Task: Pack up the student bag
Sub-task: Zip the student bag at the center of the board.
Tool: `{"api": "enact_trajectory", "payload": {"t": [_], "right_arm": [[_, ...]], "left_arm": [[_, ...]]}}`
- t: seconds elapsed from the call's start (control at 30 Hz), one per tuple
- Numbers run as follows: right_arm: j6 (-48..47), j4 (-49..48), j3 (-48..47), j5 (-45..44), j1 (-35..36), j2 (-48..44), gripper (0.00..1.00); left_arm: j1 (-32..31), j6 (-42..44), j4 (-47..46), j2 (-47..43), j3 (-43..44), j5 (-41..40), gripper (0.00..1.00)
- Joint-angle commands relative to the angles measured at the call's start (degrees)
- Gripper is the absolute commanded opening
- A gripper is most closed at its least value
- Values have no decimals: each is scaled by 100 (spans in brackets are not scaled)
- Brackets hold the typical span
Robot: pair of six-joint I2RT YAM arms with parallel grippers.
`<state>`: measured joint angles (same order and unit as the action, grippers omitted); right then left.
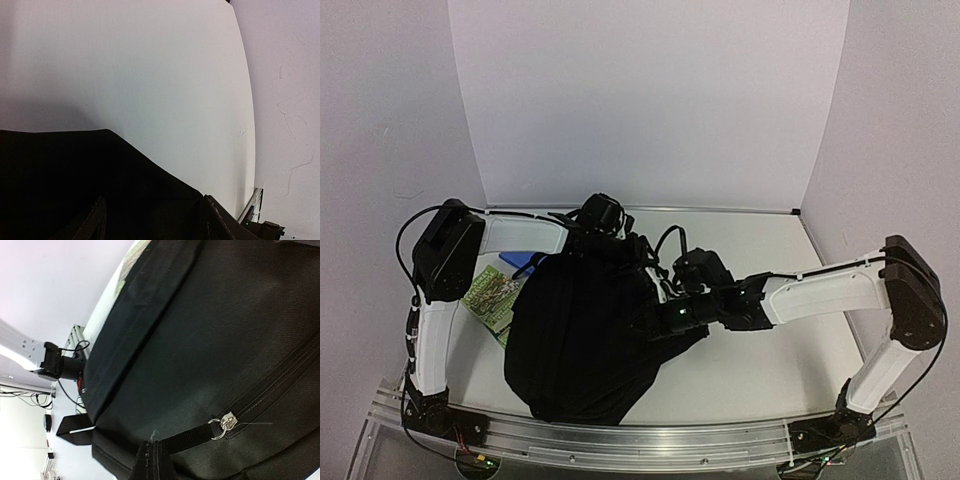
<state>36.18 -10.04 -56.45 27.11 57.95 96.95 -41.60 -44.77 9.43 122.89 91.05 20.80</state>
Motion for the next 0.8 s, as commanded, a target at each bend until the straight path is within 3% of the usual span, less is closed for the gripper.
{"api": "enact_trajectory", "payload": {"t": [0.0, 0.5, 0.57, 0.67, 0.77], "right_arm": [[89, -143, 17, 457, 332, -295, 0], [-12, 137, 29, 372, 662, -128, 0], [-296, 457, -208, 61, 713, -276, 13], [-860, 1138, -672, -829, 948, -478, 54], [-1315, 1329, -915, -1632, 1250, -606, 80]], "left_arm": [[56, 107, -38, 20, 23, -172, 65], [73, 202, -1, 20, 58, -199, 65], [94, 331, 151, -134, 147, -222, 69], [175, 579, 376, -511, 255, -226, 80], [279, 969, 870, -1065, 325, -329, 91]]}}
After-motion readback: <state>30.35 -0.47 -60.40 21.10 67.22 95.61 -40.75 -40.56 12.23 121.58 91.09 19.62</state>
